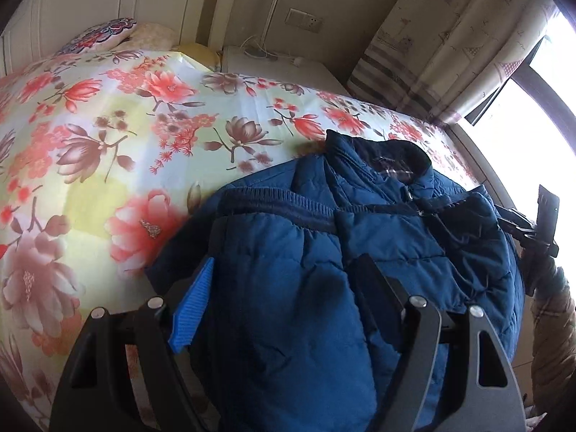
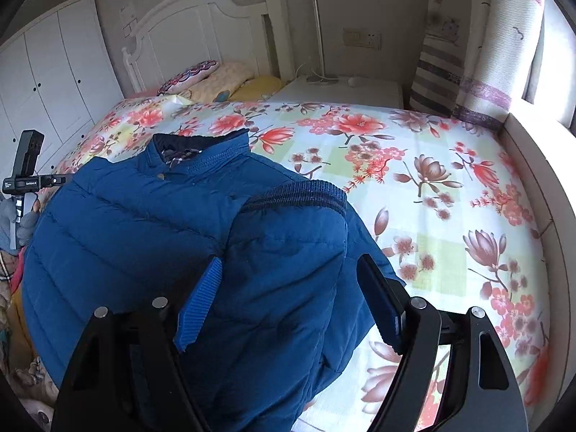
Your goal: Fold large clothes
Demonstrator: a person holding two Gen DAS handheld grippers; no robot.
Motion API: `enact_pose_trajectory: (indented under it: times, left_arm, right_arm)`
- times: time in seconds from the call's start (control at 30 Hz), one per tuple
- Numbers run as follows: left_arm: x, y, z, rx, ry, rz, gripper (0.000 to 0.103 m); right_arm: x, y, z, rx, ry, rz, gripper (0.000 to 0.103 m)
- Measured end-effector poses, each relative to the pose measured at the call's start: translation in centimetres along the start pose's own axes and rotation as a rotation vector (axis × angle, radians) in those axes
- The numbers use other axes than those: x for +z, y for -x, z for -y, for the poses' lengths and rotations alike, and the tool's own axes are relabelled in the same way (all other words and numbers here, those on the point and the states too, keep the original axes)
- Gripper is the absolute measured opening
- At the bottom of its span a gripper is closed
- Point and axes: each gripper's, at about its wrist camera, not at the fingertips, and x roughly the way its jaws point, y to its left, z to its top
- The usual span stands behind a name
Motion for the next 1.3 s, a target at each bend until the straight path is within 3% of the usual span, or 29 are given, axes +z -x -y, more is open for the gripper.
enact_pose_trajectory:
  times: [0.1, 0.17, 0.2, 0.23, 0.3, 0.4, 0.47, 0.57, 0.63, 0.73, 0.8, 0.87, 1.07, 1.23, 1.3]
  left_arm:
    - [0.1, -0.5, 0.0, -0.027, -0.004, 0.002, 0.077]
    - [-0.5, -0.2, 0.7, 0.008, -0.056, 0.041, 0.052]
    - [-1.1, 0.2, 1.0, 0.059, -0.080, 0.076, 0.023]
    - [-1.6, 1.1, 1.2, 0.060, -0.076, 0.114, 0.010]
    - [-3.0, 3.4, 1.5, 0.067, -0.067, 0.203, 0.007]
    - [-4.2, 7.9, 1.8, -0.014, 0.003, 0.296, 0.006]
    - [-3.7, 9.9, 1.7, -0.064, 0.047, 0.314, 0.006]
    - [0.6, 10.9, 0.5, -0.129, 0.161, 0.256, 0.006]
    - [3.8, 9.4, -0.5, -0.098, 0.207, 0.198, 0.006]
    - [7.2, 3.8, -1.9, 0.005, 0.242, 0.088, 0.007]
    - [7.8, -1.4, -2.6, 0.102, 0.248, 0.003, 0.007]
    - [7.0, -4.7, -3.0, 0.138, 0.249, -0.027, 0.010]
    - [5.9, -5.0, -3.7, 0.146, 0.259, 0.031, 0.014]
    - [6.3, -3.6, -2.9, 0.185, 0.235, 0.107, 0.014]
    - [6.6, -3.7, -3.2, 0.176, 0.248, 0.093, 0.015]
  right_arm:
    - [-0.3, -0.3, -0.1, 0.022, 0.030, 0.024, 0.068]
    - [-0.8, 0.1, -1.1, -0.020, 0.107, 0.066, 0.028]
    - [-1.2, 0.5, -1.8, -0.066, 0.147, 0.092, 0.021]
    - [-1.6, 1.2, -2.3, -0.093, 0.162, 0.122, 0.012]
    - [-2.4, 3.7, -3.5, -0.134, 0.175, 0.203, 0.006]
    - [-2.6, 8.0, -4.1, -0.124, 0.148, 0.303, 0.005]
    - [-1.6, 9.9, -4.3, -0.126, 0.150, 0.330, 0.004]
    - [2.6, 10.5, -3.7, -0.122, 0.124, 0.320, 0.004]
    - [5.4, 8.6, -2.6, -0.126, 0.082, 0.260, 0.004]
    - [8.2, 1.8, 0.0, -0.154, -0.019, 0.082, 0.004]
    - [7.5, -3.0, 1.4, -0.180, -0.073, -0.034, 0.004]
    - [5.8, -6.0, 2.4, -0.175, -0.118, -0.095, 0.004]
    - [4.1, -5.2, 3.2, -0.127, -0.172, -0.046, 0.004]
    - [5.2, -4.4, 2.8, -0.157, -0.177, 0.012, 0.004]
    - [4.9, -5.1, 3.7, -0.131, -0.216, -0.012, 0.004]
